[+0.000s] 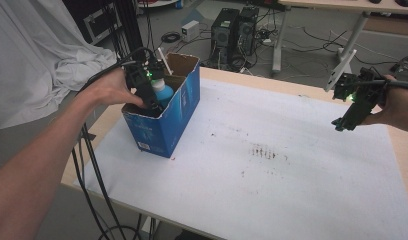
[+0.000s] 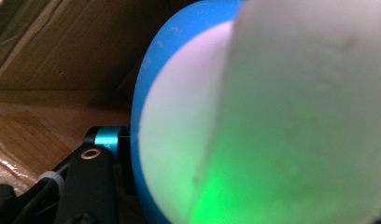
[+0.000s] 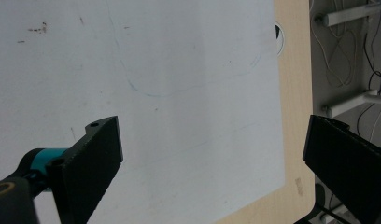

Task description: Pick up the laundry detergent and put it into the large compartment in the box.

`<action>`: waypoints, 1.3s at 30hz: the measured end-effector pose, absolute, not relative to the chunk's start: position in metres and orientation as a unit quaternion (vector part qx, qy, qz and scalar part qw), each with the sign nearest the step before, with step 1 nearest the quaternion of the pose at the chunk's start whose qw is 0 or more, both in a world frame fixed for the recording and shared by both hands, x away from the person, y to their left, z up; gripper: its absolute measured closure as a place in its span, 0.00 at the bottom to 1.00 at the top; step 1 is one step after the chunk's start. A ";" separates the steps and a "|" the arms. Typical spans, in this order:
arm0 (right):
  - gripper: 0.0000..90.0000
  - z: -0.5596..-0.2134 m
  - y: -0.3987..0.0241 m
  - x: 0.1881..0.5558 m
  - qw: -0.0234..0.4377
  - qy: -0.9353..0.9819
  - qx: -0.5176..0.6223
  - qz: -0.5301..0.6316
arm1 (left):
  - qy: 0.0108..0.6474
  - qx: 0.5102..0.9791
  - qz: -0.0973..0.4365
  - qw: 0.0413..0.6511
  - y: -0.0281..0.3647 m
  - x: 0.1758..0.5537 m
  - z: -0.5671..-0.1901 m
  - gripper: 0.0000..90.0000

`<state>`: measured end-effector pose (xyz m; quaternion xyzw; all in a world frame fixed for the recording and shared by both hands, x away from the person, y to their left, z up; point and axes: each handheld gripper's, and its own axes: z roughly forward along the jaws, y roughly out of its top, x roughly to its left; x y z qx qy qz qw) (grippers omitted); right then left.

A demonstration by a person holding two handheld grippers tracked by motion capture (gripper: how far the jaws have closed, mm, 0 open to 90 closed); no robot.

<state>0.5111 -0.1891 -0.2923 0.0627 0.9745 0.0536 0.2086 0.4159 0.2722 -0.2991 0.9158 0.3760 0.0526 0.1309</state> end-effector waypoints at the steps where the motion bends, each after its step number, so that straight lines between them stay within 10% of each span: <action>1: 0.04 -0.292 -0.189 0.511 0.209 0.975 0.063 0.053 | 0.377 0.915 0.052 0.132 0.272 0.416 -0.299 0.44; 39: 0.04 -0.294 -0.192 0.508 0.205 0.975 0.069 0.057 | 0.374 0.918 0.058 0.120 0.268 0.421 -0.294 0.32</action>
